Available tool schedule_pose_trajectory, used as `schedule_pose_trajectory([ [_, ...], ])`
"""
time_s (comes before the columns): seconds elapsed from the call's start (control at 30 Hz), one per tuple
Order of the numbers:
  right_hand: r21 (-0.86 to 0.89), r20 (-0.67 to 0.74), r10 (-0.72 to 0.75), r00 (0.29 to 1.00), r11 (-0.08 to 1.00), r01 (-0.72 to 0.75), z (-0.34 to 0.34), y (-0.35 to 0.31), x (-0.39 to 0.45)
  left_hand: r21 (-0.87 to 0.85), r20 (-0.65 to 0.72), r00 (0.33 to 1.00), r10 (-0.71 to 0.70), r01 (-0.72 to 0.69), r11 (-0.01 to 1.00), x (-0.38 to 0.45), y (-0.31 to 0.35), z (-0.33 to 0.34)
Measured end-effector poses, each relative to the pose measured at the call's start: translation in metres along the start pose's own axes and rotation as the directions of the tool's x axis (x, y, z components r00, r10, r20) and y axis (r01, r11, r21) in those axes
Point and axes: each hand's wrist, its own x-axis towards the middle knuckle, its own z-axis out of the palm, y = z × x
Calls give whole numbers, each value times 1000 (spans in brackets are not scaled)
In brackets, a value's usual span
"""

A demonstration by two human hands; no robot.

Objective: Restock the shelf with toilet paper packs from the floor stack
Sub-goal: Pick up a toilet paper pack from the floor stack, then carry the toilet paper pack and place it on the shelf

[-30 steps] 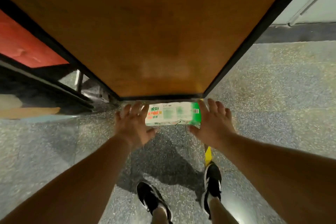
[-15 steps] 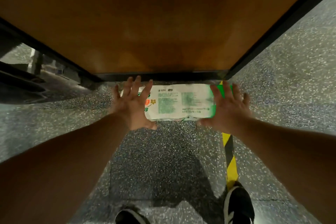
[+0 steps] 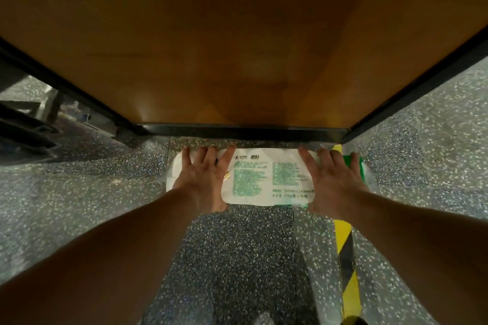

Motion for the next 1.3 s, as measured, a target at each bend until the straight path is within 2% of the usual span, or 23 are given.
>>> schedule_pose_trajectory([
  [0.13, 3, -5, -40, 999, 999, 40, -23, -4, -17, -55, -31, 999, -12, 11, 998, -29, -12, -7],
  [0.27, -11, -5, -103, 995, 995, 103, -76, -16, -53, -99, -57, 997, -52, 46, 994, -87, -31, -34],
  [0.4, -67, -33, -179, 983, 982, 177, -157, -41, -99, -172, -84, 989, -119, 104, 980, -170, -62, -78],
  [0.53, -149, -73, -286, 955, 950, 273, -255, -81, -145, -213, -90, 966, -241, 217, 952, -271, -100, -131],
  [0.7, -168, -81, -449, 890, 886, 432, -381, -147, -208, -277, -134, 898, -420, 373, 886, -416, -151, -190],
  [0.77, -169, -121, -518, 847, 851, 497, -430, -179, -242, -316, -168, 852, -496, 430, 845, -480, -170, -211],
  [0.83, -242, -137, -590, 796, 799, 551, -480, -210, -284, -354, -173, 810, -561, 480, 803, -549, -183, -229],
  [1.03, -415, -51, -771, 635, 595, 689, -610, -331, -403, -466, -121, 633, -764, 644, 607, -752, -213, -248],
  [1.2, -499, 6, -874, 486, 419, 759, -680, -469, -502, -537, -36, 487, -873, 727, 427, -918, -246, -245],
  [1.3, -494, -4, -931, 366, 320, 809, -705, -557, -560, -524, 2, 370, -929, 792, 314, -1016, -270, -236],
])
